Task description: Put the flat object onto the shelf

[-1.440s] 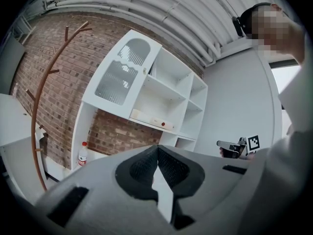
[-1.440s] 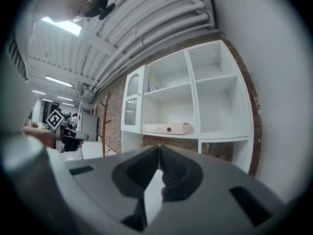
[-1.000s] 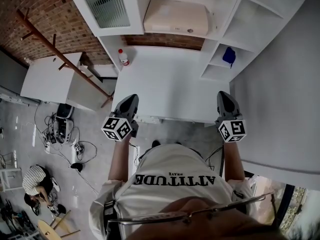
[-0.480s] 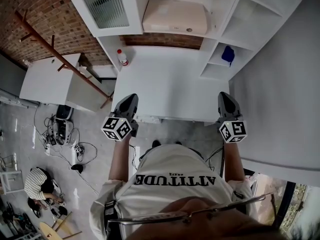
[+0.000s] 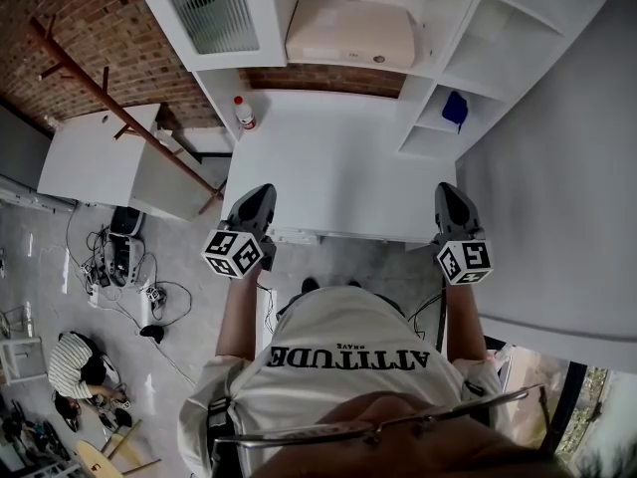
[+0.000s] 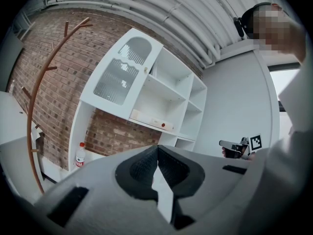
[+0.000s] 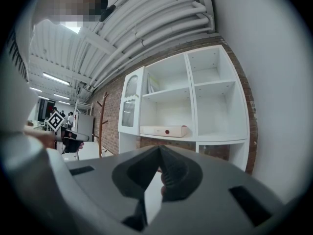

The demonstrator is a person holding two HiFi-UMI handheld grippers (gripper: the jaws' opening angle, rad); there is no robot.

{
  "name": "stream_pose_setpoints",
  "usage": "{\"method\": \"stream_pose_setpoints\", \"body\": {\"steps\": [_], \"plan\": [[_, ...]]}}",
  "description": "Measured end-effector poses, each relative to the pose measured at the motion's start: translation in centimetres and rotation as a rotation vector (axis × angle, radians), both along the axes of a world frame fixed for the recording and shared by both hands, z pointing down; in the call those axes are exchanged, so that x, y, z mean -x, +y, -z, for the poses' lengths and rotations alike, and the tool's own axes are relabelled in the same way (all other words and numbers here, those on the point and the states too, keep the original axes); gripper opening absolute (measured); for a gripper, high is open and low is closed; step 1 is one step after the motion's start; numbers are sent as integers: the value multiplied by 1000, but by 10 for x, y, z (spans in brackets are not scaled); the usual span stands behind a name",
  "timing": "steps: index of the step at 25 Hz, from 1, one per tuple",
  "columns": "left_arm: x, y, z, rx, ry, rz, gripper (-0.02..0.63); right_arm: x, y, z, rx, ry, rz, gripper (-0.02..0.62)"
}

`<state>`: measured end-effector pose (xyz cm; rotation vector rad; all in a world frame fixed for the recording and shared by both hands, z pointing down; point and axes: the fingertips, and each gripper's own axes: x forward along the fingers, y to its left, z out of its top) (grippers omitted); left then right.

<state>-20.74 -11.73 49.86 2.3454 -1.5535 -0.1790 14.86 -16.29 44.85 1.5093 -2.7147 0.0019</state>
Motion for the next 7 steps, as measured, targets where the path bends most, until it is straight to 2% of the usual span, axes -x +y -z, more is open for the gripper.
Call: {"method": "stream_pose_setpoints", "body": {"steps": [7], "plan": [[2, 0, -1, -1, -1, 3, 23, 2, -1, -2, -1, -6, 3, 25]]}}
